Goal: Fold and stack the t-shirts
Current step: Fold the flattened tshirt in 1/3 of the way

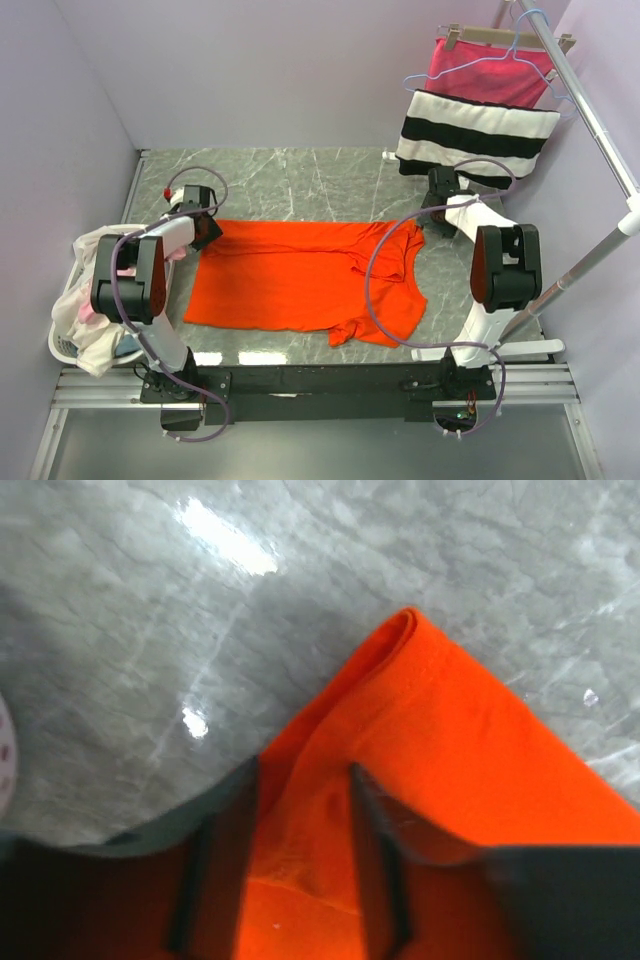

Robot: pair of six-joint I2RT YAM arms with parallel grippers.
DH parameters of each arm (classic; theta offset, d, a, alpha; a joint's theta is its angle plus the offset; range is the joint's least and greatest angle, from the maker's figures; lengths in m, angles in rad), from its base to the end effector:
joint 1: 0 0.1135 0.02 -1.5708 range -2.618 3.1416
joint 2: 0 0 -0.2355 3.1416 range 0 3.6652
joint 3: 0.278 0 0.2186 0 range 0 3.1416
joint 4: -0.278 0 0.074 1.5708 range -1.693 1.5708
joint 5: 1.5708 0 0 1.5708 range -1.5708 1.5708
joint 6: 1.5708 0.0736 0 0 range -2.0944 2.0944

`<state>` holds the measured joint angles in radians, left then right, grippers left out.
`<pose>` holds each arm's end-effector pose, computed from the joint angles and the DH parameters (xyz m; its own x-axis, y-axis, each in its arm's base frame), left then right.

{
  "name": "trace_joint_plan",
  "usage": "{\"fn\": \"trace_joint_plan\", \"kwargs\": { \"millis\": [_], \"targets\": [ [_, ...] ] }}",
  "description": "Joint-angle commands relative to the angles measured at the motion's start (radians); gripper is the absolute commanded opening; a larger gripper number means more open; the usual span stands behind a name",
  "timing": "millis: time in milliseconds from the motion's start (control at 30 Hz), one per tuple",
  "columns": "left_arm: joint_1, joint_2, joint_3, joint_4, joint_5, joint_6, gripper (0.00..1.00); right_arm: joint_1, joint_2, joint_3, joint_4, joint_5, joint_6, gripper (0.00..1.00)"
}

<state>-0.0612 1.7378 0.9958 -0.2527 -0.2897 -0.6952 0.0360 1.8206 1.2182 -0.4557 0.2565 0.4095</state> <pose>0.3340 0.0006 0.1267 -0.5808 -0.5794 -0.5718 -0.6104 0.7747 -0.1650 0.3571 -0.0058 0.1455 -0.7632 0.3579 -0.5380 0.4289 0.9033 -0.0075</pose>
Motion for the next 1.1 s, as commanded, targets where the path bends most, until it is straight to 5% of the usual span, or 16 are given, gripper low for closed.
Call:
{"fn": "trace_joint_plan", "kwargs": {
  "millis": [0, 200, 467, 700, 1067],
  "targets": [
    [0.012, -0.049, 0.04, -0.026, -0.023, 0.003, 0.61, -0.005, -0.122, -0.013, 0.023, 0.035, -0.006, 0.69],
    [0.004, -0.136, 0.066, -0.033, 0.059, 0.002, 0.78, 0.013, -0.233, -0.031, 0.022, -0.13, -0.005, 0.7],
    [-0.017, -0.147, 0.061, 0.141, 0.365, 0.017, 0.8, 0.07, -0.152, -0.042, 0.118, -0.47, -0.002, 0.69],
    [-0.054, -0.014, 0.089, 0.161, 0.397, 0.002, 0.78, 0.111, 0.012, 0.041, 0.049, -0.459, 0.011, 0.66],
    [-0.049, 0.08, 0.067, 0.049, 0.208, 0.025, 0.77, 0.111, 0.061, -0.007, -0.029, -0.258, 0.023, 0.62]
  ]
}}
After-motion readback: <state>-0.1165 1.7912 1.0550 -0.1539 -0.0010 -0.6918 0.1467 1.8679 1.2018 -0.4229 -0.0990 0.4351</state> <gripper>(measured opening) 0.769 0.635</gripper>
